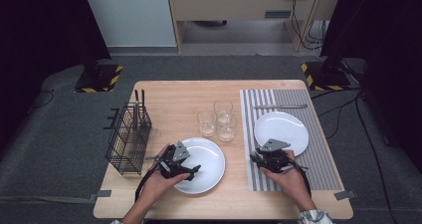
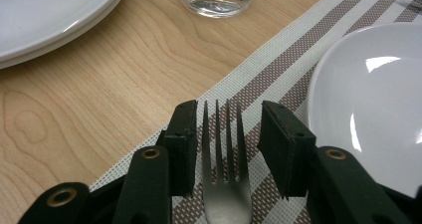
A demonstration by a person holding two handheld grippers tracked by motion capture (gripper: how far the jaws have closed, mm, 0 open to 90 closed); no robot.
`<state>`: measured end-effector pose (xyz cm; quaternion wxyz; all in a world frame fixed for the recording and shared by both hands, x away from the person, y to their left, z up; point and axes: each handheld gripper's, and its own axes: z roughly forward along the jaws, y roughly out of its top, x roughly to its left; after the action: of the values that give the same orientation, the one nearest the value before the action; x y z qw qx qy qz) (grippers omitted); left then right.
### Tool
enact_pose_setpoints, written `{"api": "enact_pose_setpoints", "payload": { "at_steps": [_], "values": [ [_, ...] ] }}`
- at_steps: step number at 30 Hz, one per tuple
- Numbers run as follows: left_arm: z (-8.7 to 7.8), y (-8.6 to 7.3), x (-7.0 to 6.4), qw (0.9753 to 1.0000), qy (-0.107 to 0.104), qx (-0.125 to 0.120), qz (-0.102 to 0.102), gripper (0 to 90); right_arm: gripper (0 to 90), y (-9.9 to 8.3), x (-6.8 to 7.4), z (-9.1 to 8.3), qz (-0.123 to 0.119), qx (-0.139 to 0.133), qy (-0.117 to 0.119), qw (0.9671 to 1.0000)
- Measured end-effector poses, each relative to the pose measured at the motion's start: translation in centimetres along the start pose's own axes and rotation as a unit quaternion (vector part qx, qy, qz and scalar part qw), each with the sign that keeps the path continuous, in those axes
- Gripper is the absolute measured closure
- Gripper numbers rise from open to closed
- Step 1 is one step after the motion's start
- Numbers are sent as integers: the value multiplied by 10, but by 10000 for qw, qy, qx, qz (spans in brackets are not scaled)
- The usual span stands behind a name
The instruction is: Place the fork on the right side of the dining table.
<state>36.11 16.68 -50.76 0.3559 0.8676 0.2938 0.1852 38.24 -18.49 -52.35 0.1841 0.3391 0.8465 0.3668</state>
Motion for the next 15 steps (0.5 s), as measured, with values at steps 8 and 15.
{"api": "enact_pose_setpoints", "payload": {
  "at_steps": [8,15],
  "values": [
    [1,0,0,10000,-3,-1,-4,136,635,-1,1,2,-61,71,64,9999],
    [1,0,0,10000,-4,0,-7,135,663,-1,0,2,-52,49,48,10000]
  ]
}}
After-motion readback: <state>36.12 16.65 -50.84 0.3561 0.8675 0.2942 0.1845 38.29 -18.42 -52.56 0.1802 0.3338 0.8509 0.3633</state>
